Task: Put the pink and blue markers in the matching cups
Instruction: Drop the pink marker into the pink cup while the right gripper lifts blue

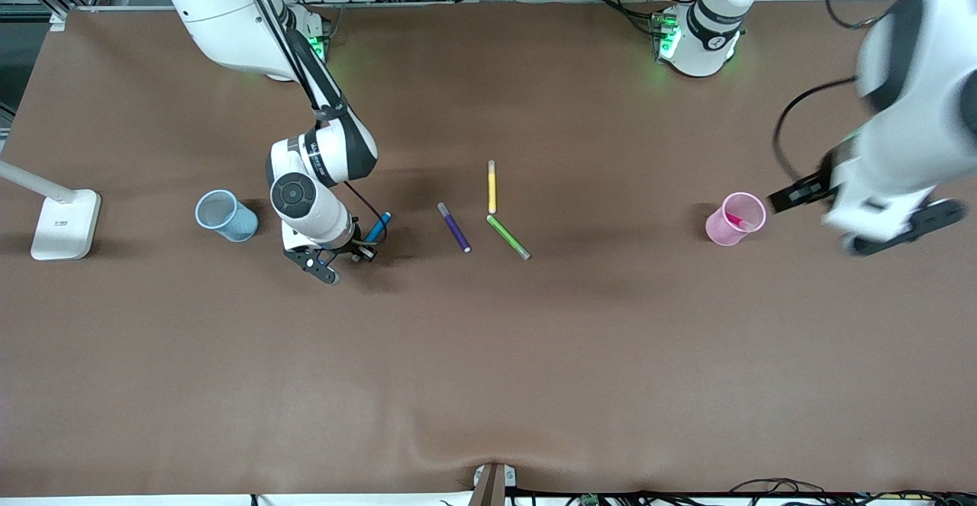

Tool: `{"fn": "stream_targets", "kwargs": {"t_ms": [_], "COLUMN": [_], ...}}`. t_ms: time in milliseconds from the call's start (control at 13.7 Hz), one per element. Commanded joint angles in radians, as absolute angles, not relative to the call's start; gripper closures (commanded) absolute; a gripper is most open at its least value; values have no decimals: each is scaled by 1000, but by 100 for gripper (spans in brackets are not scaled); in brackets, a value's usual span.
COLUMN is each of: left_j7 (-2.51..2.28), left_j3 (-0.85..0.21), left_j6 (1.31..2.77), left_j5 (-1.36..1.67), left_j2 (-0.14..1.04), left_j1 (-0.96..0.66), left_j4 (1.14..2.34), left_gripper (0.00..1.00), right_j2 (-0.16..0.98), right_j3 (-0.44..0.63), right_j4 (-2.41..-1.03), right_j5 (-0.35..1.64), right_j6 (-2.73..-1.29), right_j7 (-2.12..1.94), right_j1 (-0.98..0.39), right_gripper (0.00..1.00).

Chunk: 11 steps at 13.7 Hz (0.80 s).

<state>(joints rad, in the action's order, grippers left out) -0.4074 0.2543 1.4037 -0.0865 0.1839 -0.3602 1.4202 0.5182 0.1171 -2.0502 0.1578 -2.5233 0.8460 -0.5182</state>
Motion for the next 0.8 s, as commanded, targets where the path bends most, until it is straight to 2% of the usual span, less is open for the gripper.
{"fn": "stream_targets", "kwargs": {"t_ms": [0, 146, 292, 584, 730], "left_j7": [-347, -347, -345, -345, -356], "left_j3": [250, 250, 249, 249, 247], "left_j6": [1375, 1361, 1351, 1347, 1348], "left_j5": [-66, -63, -60, -72, -77], "left_j2": [97, 91, 54, 8, 8], "left_j1": [-334, -333, -292, -273, -275], "left_j4": [1431, 1431, 1431, 1431, 1428], "left_gripper": [0, 0, 0, 0, 0], "right_j2": [457, 413, 384, 293, 235], "right_j3": [117, 135, 196, 248, 249], "right_j4": [-2034, -1979, -1918, -1917, -1948], "right_j5": [155, 152, 117, -92, -106], "right_j6": [-2499, -2410, -2344, -2405, -2440], "right_j7": [767, 663, 502, 232, 76], "right_j1": [-500, -460, -453, -449, -419], "right_gripper": [100, 100, 100, 100, 100]}}
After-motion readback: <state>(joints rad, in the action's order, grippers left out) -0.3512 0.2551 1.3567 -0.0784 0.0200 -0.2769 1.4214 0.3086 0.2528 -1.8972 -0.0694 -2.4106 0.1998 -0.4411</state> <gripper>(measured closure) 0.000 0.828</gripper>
